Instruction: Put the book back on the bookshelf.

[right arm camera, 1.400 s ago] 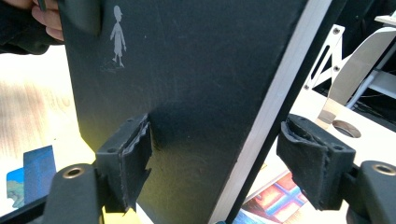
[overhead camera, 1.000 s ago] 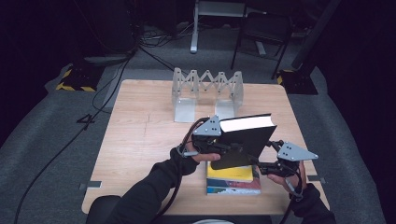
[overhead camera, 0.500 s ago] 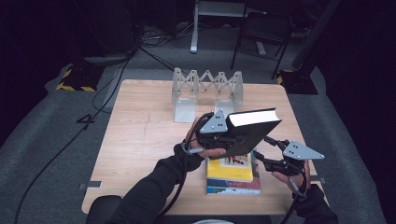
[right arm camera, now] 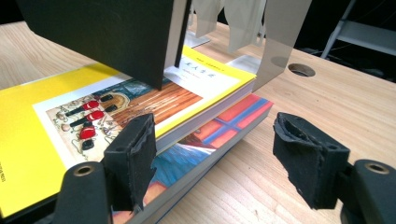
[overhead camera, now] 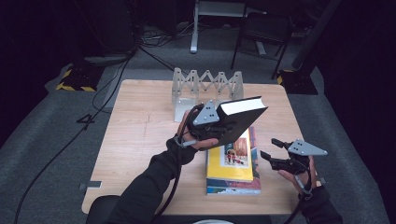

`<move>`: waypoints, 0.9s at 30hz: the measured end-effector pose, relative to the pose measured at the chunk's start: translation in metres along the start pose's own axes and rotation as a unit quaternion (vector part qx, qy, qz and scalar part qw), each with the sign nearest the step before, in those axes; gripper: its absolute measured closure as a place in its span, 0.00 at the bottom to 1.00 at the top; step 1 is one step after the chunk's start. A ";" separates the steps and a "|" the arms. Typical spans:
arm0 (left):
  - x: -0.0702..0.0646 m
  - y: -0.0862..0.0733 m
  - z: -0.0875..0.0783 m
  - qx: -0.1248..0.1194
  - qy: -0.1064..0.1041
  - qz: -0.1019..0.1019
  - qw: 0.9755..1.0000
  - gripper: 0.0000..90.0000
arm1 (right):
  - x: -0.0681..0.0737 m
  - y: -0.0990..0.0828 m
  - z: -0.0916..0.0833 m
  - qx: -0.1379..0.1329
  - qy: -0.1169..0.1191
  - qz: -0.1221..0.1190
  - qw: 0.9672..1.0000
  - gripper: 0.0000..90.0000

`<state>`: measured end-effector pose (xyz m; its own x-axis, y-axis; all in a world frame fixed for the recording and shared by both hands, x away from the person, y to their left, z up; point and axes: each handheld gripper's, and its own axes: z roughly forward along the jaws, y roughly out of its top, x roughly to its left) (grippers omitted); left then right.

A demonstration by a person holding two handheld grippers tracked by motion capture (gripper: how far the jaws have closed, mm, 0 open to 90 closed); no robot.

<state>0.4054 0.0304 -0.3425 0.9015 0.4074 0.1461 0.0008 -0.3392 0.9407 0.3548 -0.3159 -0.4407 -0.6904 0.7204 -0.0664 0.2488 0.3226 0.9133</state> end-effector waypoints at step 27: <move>0.075 -0.014 -0.035 0.005 0.142 -0.075 0.987 0.59 | -0.008 -0.009 0.002 0.013 -0.002 0.018 1.000 0.33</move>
<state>0.4581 0.0950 -0.3337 0.7326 0.6751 0.0868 0.1309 -0.2649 0.9553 0.3594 -0.3238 -0.4492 -0.6771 0.7351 -0.0350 0.2917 0.3117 0.9043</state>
